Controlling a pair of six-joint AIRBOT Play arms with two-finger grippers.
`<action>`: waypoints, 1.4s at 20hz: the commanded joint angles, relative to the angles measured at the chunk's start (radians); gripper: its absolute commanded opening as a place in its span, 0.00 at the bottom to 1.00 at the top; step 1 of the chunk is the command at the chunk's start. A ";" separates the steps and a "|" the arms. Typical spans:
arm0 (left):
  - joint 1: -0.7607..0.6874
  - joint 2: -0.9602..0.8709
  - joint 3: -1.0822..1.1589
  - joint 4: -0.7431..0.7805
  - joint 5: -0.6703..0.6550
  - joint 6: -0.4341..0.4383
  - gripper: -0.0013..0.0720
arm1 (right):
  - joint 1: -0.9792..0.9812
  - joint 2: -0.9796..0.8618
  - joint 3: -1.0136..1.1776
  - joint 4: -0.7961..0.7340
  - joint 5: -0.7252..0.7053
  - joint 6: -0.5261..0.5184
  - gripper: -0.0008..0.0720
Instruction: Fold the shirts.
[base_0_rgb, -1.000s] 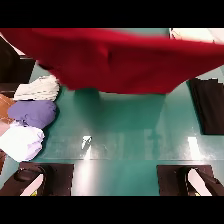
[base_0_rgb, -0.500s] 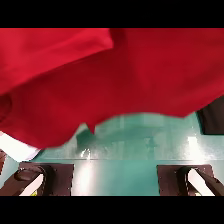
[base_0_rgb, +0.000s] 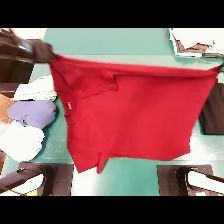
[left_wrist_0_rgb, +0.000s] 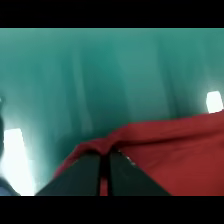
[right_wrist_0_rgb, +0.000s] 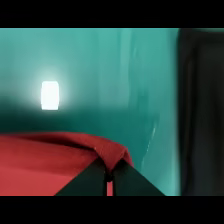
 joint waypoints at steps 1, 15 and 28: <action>0.001 -0.187 -0.072 -0.003 0.138 0.005 0.06 | 0.028 -0.187 -0.069 -0.018 -0.063 0.002 0.04; 0.089 -0.336 -0.159 -0.016 0.170 0.127 0.06 | 0.028 -0.237 -0.259 0.019 -0.290 -0.004 0.04; 0.162 -0.091 -0.412 -0.001 -0.051 0.136 0.85 | -0.061 0.050 -0.570 0.234 -0.237 -0.074 0.63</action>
